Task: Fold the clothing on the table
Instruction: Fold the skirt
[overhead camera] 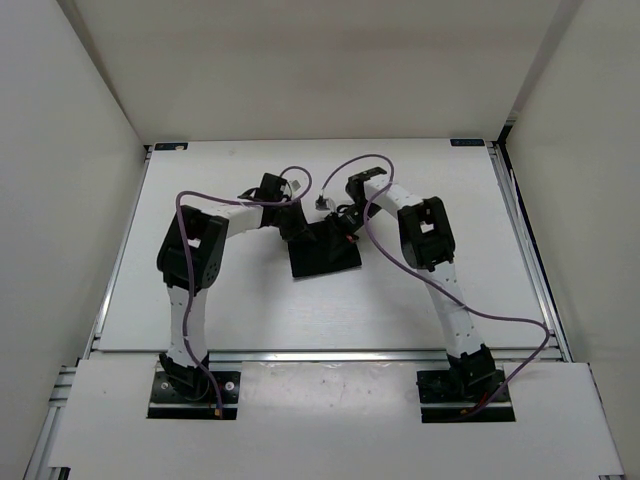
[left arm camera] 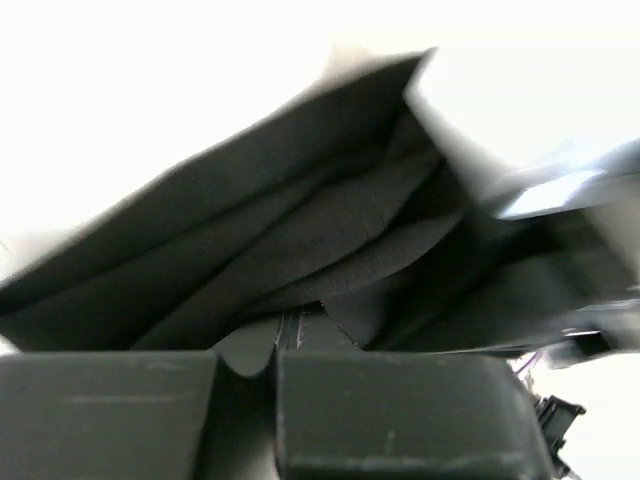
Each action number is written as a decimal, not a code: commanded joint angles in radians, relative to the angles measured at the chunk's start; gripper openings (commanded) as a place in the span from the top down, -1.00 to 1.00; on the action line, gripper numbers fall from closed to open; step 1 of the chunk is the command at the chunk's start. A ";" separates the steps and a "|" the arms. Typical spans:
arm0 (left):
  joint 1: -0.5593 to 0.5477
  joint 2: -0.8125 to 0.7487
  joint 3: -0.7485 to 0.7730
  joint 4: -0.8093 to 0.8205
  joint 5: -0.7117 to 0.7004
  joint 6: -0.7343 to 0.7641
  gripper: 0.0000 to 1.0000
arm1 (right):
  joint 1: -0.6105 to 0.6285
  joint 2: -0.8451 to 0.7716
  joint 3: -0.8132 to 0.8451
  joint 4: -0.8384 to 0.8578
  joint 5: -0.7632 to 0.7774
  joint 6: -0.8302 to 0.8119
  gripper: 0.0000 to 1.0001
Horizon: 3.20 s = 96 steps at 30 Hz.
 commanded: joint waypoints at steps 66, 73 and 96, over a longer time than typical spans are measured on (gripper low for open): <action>0.047 -0.120 -0.042 0.369 0.044 -0.151 1.00 | -0.123 -0.072 0.148 0.119 -0.119 0.099 1.00; 0.032 -0.055 0.024 0.269 0.009 -0.083 1.00 | -0.065 0.012 0.233 0.209 0.040 0.179 1.00; 0.072 -0.061 0.104 0.200 0.000 -0.016 1.00 | -0.166 -0.066 0.126 0.116 -0.139 0.076 1.00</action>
